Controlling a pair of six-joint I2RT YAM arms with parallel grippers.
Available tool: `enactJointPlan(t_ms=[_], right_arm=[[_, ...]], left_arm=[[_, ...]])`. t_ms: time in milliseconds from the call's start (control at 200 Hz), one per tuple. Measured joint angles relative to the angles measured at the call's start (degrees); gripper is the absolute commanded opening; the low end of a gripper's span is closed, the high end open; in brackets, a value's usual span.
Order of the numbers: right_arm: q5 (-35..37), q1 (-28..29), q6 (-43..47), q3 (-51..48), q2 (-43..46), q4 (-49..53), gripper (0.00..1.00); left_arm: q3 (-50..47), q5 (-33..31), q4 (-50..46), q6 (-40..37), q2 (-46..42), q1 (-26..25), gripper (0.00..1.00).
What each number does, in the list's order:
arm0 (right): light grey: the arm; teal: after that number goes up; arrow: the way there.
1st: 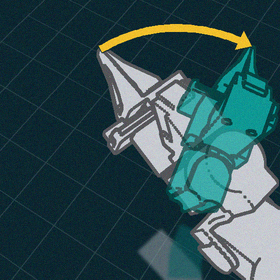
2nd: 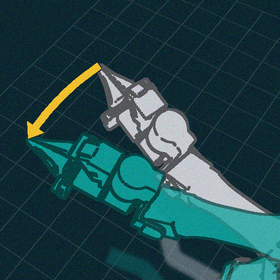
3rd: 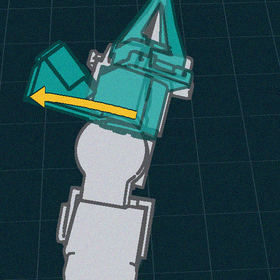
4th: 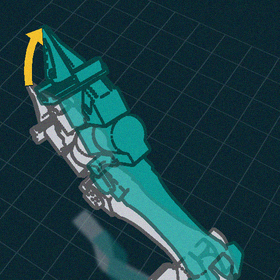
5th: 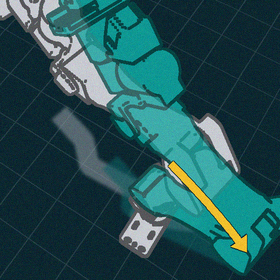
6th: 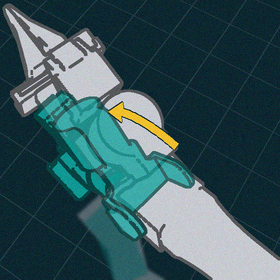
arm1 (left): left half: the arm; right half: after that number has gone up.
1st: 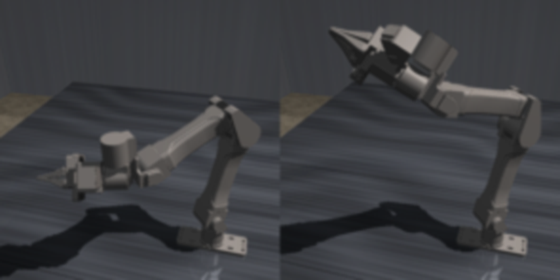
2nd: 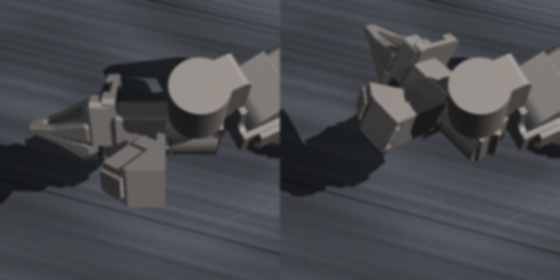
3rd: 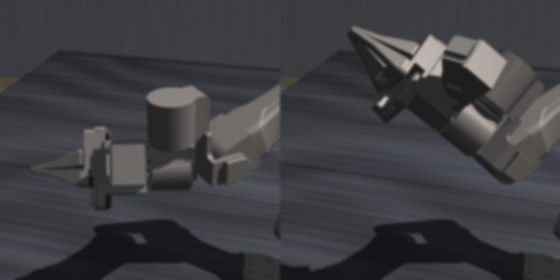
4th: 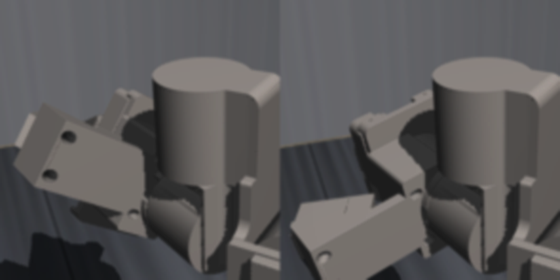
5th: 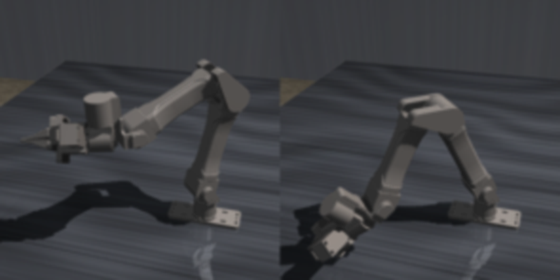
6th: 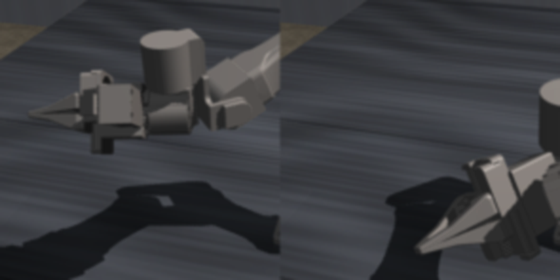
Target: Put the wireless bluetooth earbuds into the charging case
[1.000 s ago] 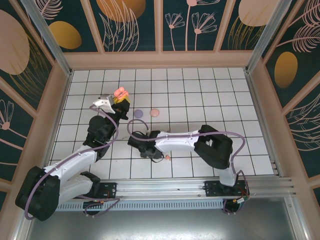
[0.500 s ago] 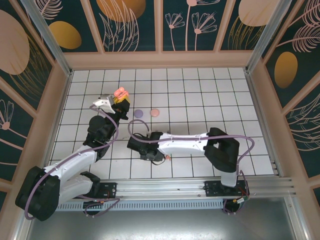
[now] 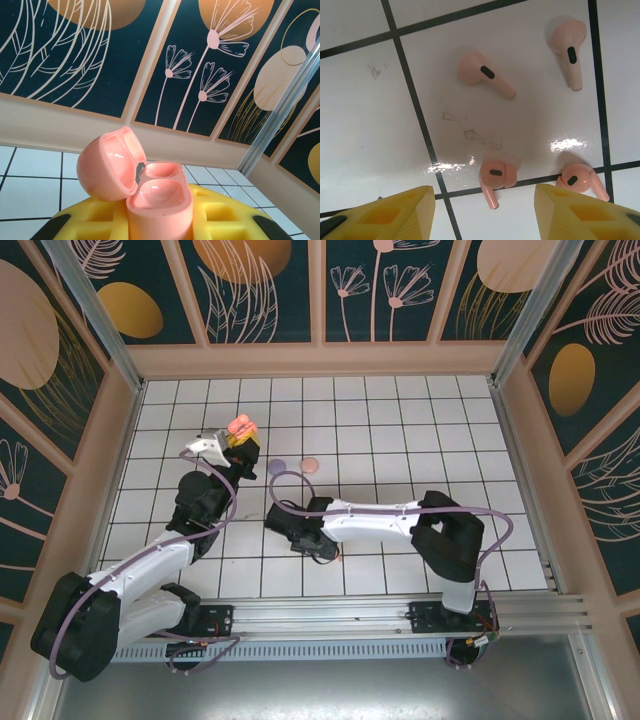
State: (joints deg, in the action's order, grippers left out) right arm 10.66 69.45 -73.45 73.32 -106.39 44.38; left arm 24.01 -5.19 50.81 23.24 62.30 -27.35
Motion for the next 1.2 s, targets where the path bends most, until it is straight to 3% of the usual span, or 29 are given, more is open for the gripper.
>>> enactJointPlan(t_ms=[861, 1196], right_arm=[[-1.73, -1.29, 0.02, -2.12, -3.19, -3.54, 0.47], [-1.95, -1.51, 0.42, -2.14, -3.19, -3.15, 0.38]], left_arm=[[0.0, 0.2, 0.13, 0.02, 0.76, 0.0, 0.0], [0.0, 0.2, 0.24, 0.02, 1.09, 0.0, 0.0]])
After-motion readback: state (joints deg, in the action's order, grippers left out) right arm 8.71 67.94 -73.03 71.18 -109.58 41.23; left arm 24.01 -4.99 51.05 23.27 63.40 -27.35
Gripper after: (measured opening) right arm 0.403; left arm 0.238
